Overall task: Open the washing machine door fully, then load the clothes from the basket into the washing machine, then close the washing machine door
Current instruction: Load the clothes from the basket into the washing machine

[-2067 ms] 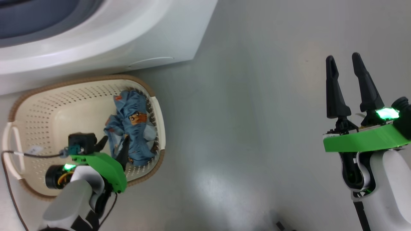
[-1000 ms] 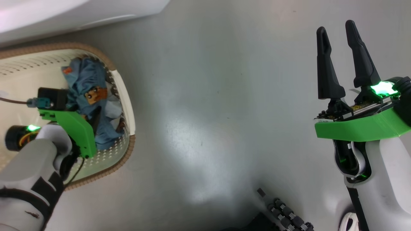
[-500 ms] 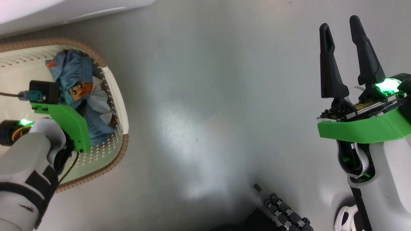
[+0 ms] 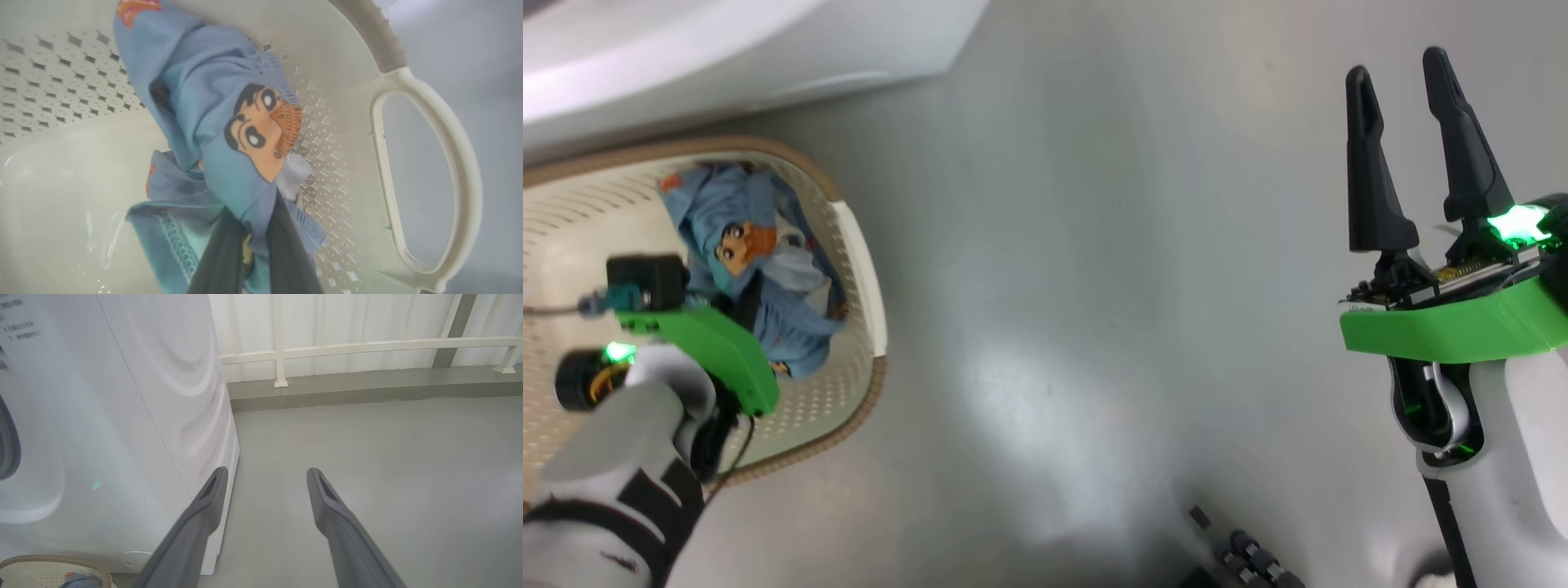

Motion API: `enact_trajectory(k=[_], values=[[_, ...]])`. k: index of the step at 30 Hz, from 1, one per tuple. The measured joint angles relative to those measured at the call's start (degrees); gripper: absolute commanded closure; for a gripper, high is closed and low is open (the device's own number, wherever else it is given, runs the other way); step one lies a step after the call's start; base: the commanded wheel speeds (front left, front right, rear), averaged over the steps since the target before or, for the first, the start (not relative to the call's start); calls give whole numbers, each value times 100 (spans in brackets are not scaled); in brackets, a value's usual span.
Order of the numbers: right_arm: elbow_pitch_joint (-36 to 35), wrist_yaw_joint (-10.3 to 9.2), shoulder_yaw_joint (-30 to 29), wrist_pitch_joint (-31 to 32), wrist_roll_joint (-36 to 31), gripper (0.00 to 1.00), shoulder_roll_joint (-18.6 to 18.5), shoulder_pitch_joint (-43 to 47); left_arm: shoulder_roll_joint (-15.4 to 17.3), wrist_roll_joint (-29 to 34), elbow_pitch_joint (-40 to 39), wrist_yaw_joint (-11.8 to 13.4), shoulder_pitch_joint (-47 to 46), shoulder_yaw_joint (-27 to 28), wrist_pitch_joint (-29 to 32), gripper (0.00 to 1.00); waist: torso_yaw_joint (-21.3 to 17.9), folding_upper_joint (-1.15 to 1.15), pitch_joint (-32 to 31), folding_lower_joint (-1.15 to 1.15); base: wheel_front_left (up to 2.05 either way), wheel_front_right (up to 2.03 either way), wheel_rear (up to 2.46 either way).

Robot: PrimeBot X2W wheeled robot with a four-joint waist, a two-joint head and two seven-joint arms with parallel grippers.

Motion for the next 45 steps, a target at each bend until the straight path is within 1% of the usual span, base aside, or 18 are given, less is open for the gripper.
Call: enact_trajectory(k=[5, 8, 10, 13, 17, 21, 25, 27, 32, 36, 45], values=[[147, 0, 1, 0, 2, 0, -126, 75, -22, -230, -90, 0, 348, 21, -296, 100, 151, 0, -374, 0, 0, 0, 0], [260, 0, 32, 0, 5, 0, -205, 199, -29, -270, -175, 0, 519, 129, -354, 100, 252, 0, -624, 0, 0, 0, 0], [328, 0, 51, 0, 8, 0, -261, 303, -35, -256, -294, 0, 627, 315, -354, 100, 322, 0, -801, 0, 0, 0, 0], [412, 0, 48, 0, 42, 0, -322, 417, -25, -38, -498, 0, 772, 764, -355, 100, 433, 0, -1072, 0, 0, 0, 0], [490, 0, 38, 0, 46, 0, -371, 566, -33, 472, -744, 0, 1116, 1427, -355, 100, 585, 0, -1445, 0, 0, 0, 0], [590, 0, 20, 0, 51, 0, -400, 777, -59, 1116, -1020, 0, 1558, 2174, -355, 100, 732, 0, -1827, 0, 0, 0, 0], [683, 0, -36, 0, 126, 0, -459, 1038, -174, 1836, -1413, 0, 2009, 2914, -355, 100, 877, 0, -2203, 0, 0, 0, 0], [736, 0, -69, 1, 243, 0, -487, 1318, -242, 2483, -1868, 0, 2552, 3632, -355, 100, 1014, 0, -2574, 0, 0, 0, 0], [753, 0, -126, 0, 245, 0, -500, 1608, -376, 3109, -2557, 0, 3219, 4398, -355, 100, 1151, 0, -2999, 0, 0, 0, 0], [768, 0, -186, 1, 252, 0, -505, 1848, -494, 3560, -3085, 0, 3715, 4852, -355, 100, 1241, 0, -3300, 0, 0, 0, 0], [826, 0, -258, 1, 307, 0, -544, 2188, -710, 4145, -3997, 0, 4602, 5450, -355, 100, 1380, 0, -3800, 0, 0, 0, 0]])
